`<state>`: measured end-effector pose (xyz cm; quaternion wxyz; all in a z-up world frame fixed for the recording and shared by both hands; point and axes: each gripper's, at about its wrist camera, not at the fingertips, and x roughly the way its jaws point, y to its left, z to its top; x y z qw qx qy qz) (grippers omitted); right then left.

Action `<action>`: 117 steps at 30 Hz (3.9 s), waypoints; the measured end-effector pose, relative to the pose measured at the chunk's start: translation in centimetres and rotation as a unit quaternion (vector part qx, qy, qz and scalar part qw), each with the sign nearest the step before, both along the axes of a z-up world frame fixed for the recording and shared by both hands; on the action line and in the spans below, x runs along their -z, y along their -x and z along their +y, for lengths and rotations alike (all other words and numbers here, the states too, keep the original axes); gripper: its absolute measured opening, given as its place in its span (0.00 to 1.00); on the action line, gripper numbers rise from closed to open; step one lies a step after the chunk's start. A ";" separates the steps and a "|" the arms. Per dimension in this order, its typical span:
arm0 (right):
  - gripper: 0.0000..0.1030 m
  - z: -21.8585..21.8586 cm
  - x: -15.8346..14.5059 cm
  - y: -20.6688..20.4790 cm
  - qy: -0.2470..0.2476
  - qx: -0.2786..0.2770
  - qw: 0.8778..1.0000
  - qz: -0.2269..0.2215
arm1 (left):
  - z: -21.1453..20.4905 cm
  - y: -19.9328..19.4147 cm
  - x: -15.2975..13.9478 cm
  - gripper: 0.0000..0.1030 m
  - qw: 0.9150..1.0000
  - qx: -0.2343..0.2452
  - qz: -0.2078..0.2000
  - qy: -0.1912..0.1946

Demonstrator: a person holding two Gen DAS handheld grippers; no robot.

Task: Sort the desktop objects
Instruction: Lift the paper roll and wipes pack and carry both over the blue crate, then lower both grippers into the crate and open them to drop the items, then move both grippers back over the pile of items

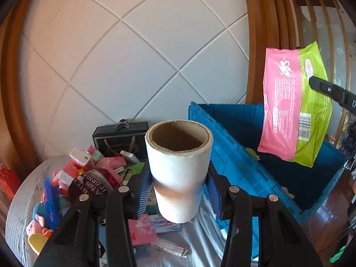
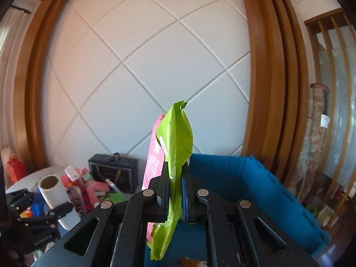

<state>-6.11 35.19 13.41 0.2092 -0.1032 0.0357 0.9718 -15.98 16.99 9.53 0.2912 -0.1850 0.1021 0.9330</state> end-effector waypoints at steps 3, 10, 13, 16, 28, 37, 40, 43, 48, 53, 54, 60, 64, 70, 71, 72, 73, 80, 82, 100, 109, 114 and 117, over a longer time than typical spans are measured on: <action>0.08 4.1 0.2 0.0 -0.003 0.019 0.999 -0.026 | 4.3 0.0 -1.6 0.44 1.000 0.026 0.001 -0.002; 0.08 12.7 2.7 3.0 -0.025 0.030 0.992 -0.123 | 16.3 2.5 -2.9 0.44 0.994 0.075 -0.071 0.026; 0.08 16.6 3.8 5.0 -0.020 0.020 0.986 -0.166 | 21.2 4.6 -2.2 0.44 0.988 0.075 -0.124 0.050; 0.08 20.4 5.7 7.4 -0.005 0.008 0.977 -0.214 | 25.9 6.4 -0.5 0.44 0.981 0.062 -0.167 0.083; 0.08 29.5 22.2 16.1 0.198 -0.087 0.880 -0.424 | 34.9 13.0 15.3 0.43 0.889 0.007 -0.369 0.270; 0.09 28.4 30.0 16.5 0.230 -0.120 0.803 -0.536 | 35.2 11.7 22.2 0.43 0.838 -0.012 -0.399 0.372; 0.09 28.4 30.5 16.6 0.219 -0.123 0.800 -0.545 | 34.7 11.2 22.6 0.44 0.841 -0.020 -0.390 0.374; 0.13 28.3 30.9 16.4 0.215 -0.124 0.797 -0.550 | 34.2 11.1 22.4 0.51 0.846 -0.021 -0.387 0.366; 0.39 28.7 31.4 16.8 0.217 -0.120 0.790 -0.561 | 33.5 11.0 22.3 0.53 0.849 -0.025 -0.387 0.358; 0.87 28.7 31.3 17.0 0.217 -0.127 0.790 -0.559 | 33.4 10.6 22.0 0.53 0.857 -0.021 -0.374 0.353; 0.93 28.7 31.4 17.1 0.219 -0.129 0.789 -0.559 | 33.4 10.6 21.9 0.53 0.860 -0.020 -0.370 0.351; 1.00 28.7 31.3 17.4 0.213 -0.132 0.784 -0.568 | 32.6 10.7 20.6 0.53 0.878 -0.031 -0.353 0.321; 1.00 29.4 27.7 16.7 0.219 -0.130 0.800 -0.544 | 31.8 10.1 17.2 0.53 0.897 -0.026 -0.339 0.283; 1.00 29.7 20.5 14.0 0.211 -0.124 0.837 -0.489 | 29.2 8.4 10.1 0.53 0.915 0.007 -0.335 0.224; 1.00 29.4 19.6 13.5 0.207 -0.121 0.842 -0.482 | 28.6 8.2 8.9 0.53 0.918 0.013 -0.333 0.214; 1.00 28.9 18.7 13.0 0.201 -0.122 0.848 -0.475 | 28.1 7.9 7.8 0.53 0.921 0.018 -0.331 0.206; 1.00 28.5 17.6 12.5 0.195 -0.123 0.854 -0.467 | 27.3 7.6 6.6 0.53 0.924 0.022 -0.328 0.197; 1.00 23.1 11.3 9.4 0.163 -0.160 0.887 -0.402 | 20.2 5.1 0.6 0.53 0.949 0.034 -0.272 0.157; 1.00 21.1 9.6 8.8 0.156 -0.172 0.894 -0.382 | 17.6 4.5 -0.9 0.53 0.958 0.018 -0.242 0.149; 1.00 -2.4 3.4 8.1 0.104 -0.308 0.921 -0.215 | -13.5 6.4 -2.1 0.65 0.978 -0.157 -0.100 0.097; 1.00 -12.2 9.2 11.1 0.107 -0.316 0.918 -0.214 | -26.0 7.7 4.7 0.65 0.960 -0.247 -0.044 0.126; 1.00 -14.4 14.9 12.4 0.123 -0.295 0.915 -0.247 | -26.4 7.4 10.7 0.65 0.964 -0.233 -0.075 0.100; 1.00 -14.5 18.9 13.1 0.142 -0.279 0.906 -0.285 | -25.6 7.7 14.8 0.65 0.964 -0.222 -0.116 0.087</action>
